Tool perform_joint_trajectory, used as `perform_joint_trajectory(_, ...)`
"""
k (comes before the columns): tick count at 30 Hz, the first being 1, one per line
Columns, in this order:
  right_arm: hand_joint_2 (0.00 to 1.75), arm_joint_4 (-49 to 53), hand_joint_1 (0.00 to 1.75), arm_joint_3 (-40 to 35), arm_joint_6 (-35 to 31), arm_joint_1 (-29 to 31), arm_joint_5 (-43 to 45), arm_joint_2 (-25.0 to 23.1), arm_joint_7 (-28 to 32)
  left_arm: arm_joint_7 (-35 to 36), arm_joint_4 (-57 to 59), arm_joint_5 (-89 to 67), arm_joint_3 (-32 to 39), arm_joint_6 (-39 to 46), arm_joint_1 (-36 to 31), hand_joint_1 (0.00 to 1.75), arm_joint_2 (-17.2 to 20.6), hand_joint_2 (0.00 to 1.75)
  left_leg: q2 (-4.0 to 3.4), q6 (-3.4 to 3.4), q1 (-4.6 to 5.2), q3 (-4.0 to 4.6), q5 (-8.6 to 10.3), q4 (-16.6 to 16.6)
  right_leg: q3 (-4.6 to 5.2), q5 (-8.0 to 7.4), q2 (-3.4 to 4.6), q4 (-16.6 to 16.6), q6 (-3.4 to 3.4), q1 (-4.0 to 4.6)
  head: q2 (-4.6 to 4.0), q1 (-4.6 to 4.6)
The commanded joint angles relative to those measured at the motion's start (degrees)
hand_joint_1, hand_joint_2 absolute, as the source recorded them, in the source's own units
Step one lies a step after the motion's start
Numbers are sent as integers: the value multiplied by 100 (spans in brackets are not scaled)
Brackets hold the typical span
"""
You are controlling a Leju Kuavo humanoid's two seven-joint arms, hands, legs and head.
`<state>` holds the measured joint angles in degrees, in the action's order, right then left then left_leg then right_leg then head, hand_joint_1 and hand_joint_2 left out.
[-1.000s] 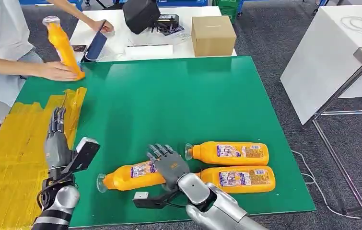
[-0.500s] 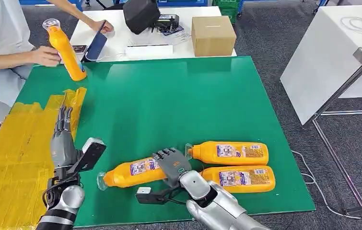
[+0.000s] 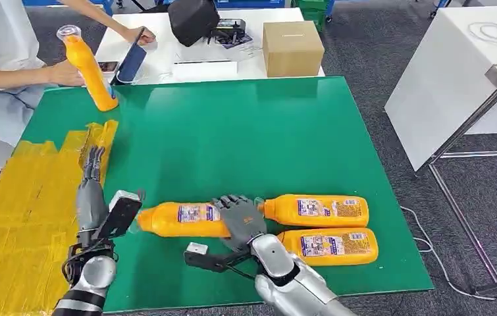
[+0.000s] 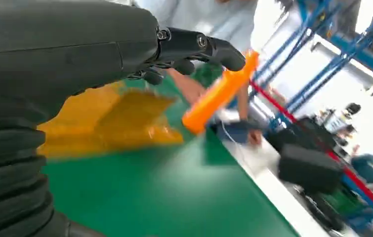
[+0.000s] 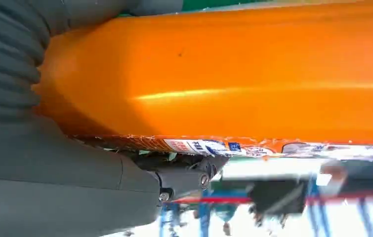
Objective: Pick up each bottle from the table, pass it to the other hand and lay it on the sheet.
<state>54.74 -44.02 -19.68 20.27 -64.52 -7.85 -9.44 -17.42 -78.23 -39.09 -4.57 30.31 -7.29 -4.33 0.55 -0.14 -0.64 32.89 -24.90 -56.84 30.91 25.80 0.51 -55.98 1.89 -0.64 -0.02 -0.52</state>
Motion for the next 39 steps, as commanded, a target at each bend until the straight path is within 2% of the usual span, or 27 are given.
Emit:
perform_joint_trajectory(1, 175, 1206, 175, 1220, -1109, -580, 396, -61, 665, -677, -1007, 1652, -7, -436, 278, 0, -256, 175, 12, 3, -1, 2, -4, -2, -6, 6, -14, 1, -2, 2, 0, 4)
perform_joint_trajectory(6, 175, 1406, 175, 1444, -1565, -743, 687, -148, 1153, -977, -1237, 2460, 296, -41, 297, 0, -458, 175, 0, 5, -2, 3, -11, -7, -9, 8, -6, 0, -4, 4, 0, 2)
perform_joint_trajectory(21, 175, 1392, 175, 1455, -1574, -747, 693, -150, 1173, -993, -1211, 2516, 323, -39, 282, 0, -412, 175, 0, 3, 2, 0, -3, 3, -6, 2, -3, 3, -2, -1, 0, 2)
perform_joint_trajectory(24, 175, 1358, 175, 1515, -1715, -762, 776, -175, 1260, -1003, -1173, 3005, 484, -17, 254, 0, -472, 175, -2, 3, 3, -4, -4, 4, -11, 3, -3, 4, -4, -1, 0, 2)
perform_joint_trajectory(26, 175, 1362, 175, 1572, -1799, -784, 842, -155, 1268, -646, -1034, 3639, 486, -515, 198, 0, -379, 175, -2, 3, 1, -4, -4, 4, -11, 2, -3, 5, -5, 1, 0, 2)
perform_joint_trajectory(30, 175, 1460, 173, 1684, -1989, -892, 1156, -83, 1552, 429, -291, 5248, 129, -2825, 29, 0, 123, 175, 10, 2, 3, -11, 2, 13, -18, 2, -14, 12, -6, -1, 0, 2)
perform_joint_trajectory(33, 175, 1485, 175, 1664, -1974, -840, 1799, -126, 2023, 452, -82, 5758, -289, -4251, 116, 0, 361, 175, 6, 3, 5, -21, -1, 15, -25, 1, -10, 14, -7, -3, 0, 4)
perform_joint_trajectory(37, 175, 1444, 159, 1673, -1867, -711, 1975, -143, 2086, 506, -282, 6001, -699, -4927, 217, 0, 376, 175, -22, 4, 2, -30, -14, 11, -31, 5, 8, 12, -10, 2, 0, 2)
perform_joint_trajectory(39, 175, 1380, 161, 1701, -1806, -652, 2022, -130, 2085, 520, -392, 6003, -876, -5002, 229, 0, 386, 175, 2, 2, -1, -10, -5, 5, -14, 6, -12, 8, -6, 3, 0, 4)
